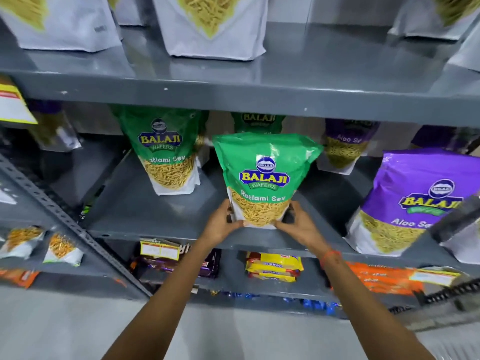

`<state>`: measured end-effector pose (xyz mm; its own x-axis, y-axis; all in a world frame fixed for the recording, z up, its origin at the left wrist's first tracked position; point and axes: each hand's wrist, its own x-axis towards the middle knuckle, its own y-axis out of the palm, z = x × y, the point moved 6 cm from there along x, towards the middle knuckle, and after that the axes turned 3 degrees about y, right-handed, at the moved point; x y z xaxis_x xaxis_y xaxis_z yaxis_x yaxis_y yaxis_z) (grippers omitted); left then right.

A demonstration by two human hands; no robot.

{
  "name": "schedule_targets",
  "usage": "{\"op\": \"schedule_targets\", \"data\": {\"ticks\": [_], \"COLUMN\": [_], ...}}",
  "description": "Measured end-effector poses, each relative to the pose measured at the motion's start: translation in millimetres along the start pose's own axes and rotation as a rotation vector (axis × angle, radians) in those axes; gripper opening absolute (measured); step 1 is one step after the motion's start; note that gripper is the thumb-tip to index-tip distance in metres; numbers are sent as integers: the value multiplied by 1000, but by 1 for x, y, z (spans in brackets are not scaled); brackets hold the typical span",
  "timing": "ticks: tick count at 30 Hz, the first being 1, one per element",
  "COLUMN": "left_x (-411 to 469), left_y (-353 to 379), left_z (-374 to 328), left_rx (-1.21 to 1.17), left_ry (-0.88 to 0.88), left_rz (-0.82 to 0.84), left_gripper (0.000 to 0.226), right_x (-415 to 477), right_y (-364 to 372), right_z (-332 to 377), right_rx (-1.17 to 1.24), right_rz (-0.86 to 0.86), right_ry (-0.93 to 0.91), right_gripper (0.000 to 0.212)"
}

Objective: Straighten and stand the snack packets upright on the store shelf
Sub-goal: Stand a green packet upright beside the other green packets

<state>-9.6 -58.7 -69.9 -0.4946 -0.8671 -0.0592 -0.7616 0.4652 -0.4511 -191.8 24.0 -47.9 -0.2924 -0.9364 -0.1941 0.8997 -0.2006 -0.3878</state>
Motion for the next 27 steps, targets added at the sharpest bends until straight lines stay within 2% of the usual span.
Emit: {"op": "schedule_targets", "data": {"ticks": [3, 9, 12, 13, 15, 17, 18, 21, 23, 27], "left_x": [-27, -53, -59, -61, -67, -73, -75, -80, -78, -57], "left_y": [7, 12, 10, 8, 2, -10, -17, -48, -74, -129], "left_z": [-3, -10, -18, -22, -31, -36, -39, -54, -58, -25], "left_rx": [31, -52, -86, -104, -103, -36, 1, 75, 59, 27], "left_ry": [17, -17, -21, -9, 44, 97, 128, 245, 308, 237], "left_rz": [-24, -14, 8, -1, -67, -181, -238, -411, -511, -623], "left_gripper": [52, 55, 67, 73, 86, 92, 91, 79, 75, 78], "right_x": [-28, -48, -61, -67, -85, -105, -112, -117, -106, -53], "right_y": [0, 1, 3, 2, -4, -1, 6, 45, 77, 145], "right_z": [-2, -5, 7, 14, 28, 49, 62, 111, 135, 157], "right_rx": [-48, -13, 32, 47, 41, -16, -40, -81, -86, 14], "right_rz": [15, 18, 4, -78, -373, -613, -659, -613, -505, -299], "right_ry": [-27, -4, -39, -87, -226, -417, -509, -733, -794, -662], "right_gripper": [53, 54, 62, 66, 72, 66, 59, 48, 45, 48]}}
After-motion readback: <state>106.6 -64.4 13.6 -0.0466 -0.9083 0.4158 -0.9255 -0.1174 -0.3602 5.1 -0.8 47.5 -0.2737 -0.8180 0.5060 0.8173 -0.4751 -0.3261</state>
